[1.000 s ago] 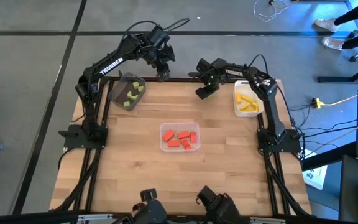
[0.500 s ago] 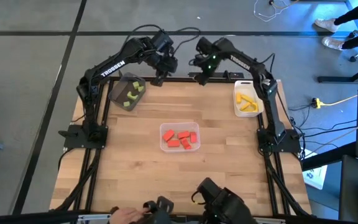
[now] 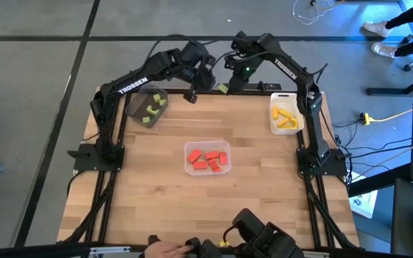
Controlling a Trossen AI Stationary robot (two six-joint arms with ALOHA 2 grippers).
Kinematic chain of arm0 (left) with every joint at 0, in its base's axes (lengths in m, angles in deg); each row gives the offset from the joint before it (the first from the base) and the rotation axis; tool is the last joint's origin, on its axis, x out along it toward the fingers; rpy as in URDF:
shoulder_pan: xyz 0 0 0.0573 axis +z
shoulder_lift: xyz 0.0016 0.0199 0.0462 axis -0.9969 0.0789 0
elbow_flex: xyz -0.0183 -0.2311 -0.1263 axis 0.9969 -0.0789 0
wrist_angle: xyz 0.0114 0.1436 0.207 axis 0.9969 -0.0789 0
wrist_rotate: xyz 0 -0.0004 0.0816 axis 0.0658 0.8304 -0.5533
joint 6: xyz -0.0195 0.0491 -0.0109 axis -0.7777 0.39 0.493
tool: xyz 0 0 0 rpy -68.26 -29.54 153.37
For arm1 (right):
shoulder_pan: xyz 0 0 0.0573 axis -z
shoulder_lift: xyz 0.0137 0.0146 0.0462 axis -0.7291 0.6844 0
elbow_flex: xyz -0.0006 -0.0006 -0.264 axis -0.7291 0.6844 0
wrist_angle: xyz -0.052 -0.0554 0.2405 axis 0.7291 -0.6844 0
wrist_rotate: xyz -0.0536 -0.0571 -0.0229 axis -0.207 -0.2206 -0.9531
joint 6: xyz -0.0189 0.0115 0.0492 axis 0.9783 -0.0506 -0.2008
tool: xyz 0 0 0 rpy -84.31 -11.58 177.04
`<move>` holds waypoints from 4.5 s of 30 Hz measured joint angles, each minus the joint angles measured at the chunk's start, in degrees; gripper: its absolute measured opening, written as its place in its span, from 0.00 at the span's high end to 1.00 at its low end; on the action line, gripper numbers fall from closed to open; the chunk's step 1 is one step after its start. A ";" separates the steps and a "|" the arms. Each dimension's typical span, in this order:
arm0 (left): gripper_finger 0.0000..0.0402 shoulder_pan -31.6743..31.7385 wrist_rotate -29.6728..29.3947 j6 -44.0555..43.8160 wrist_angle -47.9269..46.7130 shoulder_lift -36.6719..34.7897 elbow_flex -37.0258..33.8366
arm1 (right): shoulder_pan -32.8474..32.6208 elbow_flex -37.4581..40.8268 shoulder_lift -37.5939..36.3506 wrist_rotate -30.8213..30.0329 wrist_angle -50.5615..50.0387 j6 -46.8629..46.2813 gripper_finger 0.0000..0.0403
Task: Sort & place blocks by color
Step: Put the green block into the black bin
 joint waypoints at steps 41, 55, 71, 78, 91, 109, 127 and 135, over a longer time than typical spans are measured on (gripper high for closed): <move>0.81 -3.24 -4.02 5.85 6.00 5.79 0.09 | -1.24 -0.02 0.13 3.96 -0.17 1.11 0.69; 0.89 -3.59 -5.53 4.53 5.57 5.77 0.09 | -1.24 -0.02 0.13 4.41 -0.25 1.09 0.69; 0.89 -3.80 -9.12 2.90 0.64 6.08 -0.09 | -1.46 -0.11 -0.04 0.52 0.34 0.13 0.56; 0.89 -3.27 -9.43 -1.29 -4.58 5.81 -0.11 | -1.40 -0.11 -0.04 0.06 0.32 0.01 0.56; 0.89 4.29 -4.41 -16.56 -13.38 0.15 -0.07 | 0.96 -0.11 -0.65 -0.73 -0.01 4.43 0.56; 0.89 17.16 -4.36 -32.05 -26.38 -2.84 -0.02 | 4.83 -0.13 -7.92 -2.01 -0.25 9.37 0.56; 0.89 26.00 -4.46 -50.91 -36.02 -2.84 -9.49 | 4.88 -0.11 -10.73 -2.94 -0.85 13.31 0.56; 0.89 25.74 -6.91 -51.06 -30.44 -2.84 -25.65 | 4.83 -0.11 -10.71 -2.97 -0.84 13.33 0.56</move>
